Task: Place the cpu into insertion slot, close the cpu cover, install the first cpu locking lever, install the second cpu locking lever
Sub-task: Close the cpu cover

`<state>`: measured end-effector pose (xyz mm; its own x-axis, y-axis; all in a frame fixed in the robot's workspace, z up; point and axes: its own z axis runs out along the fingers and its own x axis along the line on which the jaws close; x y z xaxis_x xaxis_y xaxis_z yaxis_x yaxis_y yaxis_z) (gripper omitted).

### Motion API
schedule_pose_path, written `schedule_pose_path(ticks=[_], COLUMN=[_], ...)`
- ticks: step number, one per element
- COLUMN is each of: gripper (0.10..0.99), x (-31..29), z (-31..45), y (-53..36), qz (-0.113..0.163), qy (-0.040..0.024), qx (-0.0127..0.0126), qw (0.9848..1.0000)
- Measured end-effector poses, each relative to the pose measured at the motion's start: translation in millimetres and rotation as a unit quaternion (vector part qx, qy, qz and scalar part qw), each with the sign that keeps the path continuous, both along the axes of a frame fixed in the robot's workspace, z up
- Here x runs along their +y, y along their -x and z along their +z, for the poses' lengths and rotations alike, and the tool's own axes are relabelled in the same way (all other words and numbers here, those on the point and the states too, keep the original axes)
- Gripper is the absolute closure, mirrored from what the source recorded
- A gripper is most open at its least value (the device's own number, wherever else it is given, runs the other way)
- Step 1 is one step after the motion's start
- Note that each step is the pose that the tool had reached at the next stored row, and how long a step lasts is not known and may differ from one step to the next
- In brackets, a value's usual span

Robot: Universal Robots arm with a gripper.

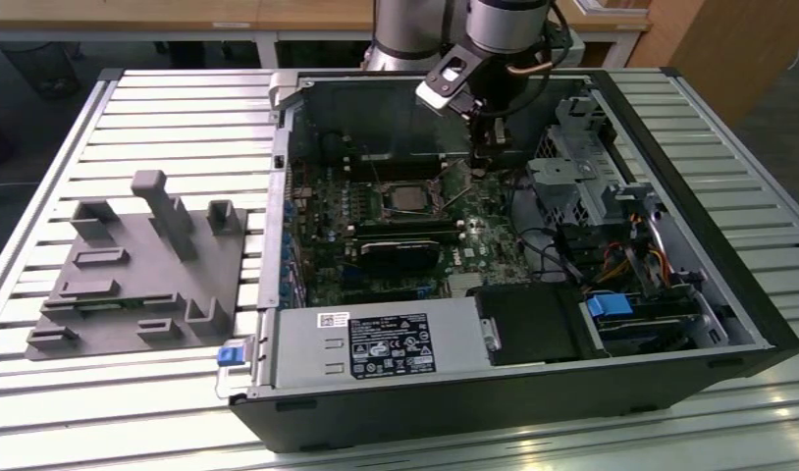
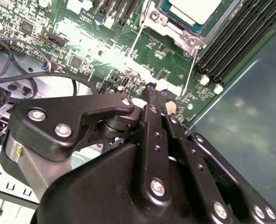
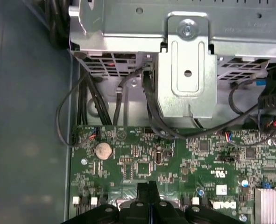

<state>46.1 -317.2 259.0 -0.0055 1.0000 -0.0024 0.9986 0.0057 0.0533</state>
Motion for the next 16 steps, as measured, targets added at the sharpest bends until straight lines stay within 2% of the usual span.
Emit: schedule_pose_path(ticks=[3, 9, 16], gripper=[0.965, 0.965, 0.965], x=[0.1, 0.2, 0.5], z=[-1.0, -4.8, -14.4], y=[-4.8, -8.1, -9.2], qz=[0.0, 0.0, 0.0], qy=[-0.0001, 0.0, 0.0], qx=[0.0004, 0.0006, 0.0007], qw=[1.0, 1.0, 1.0])
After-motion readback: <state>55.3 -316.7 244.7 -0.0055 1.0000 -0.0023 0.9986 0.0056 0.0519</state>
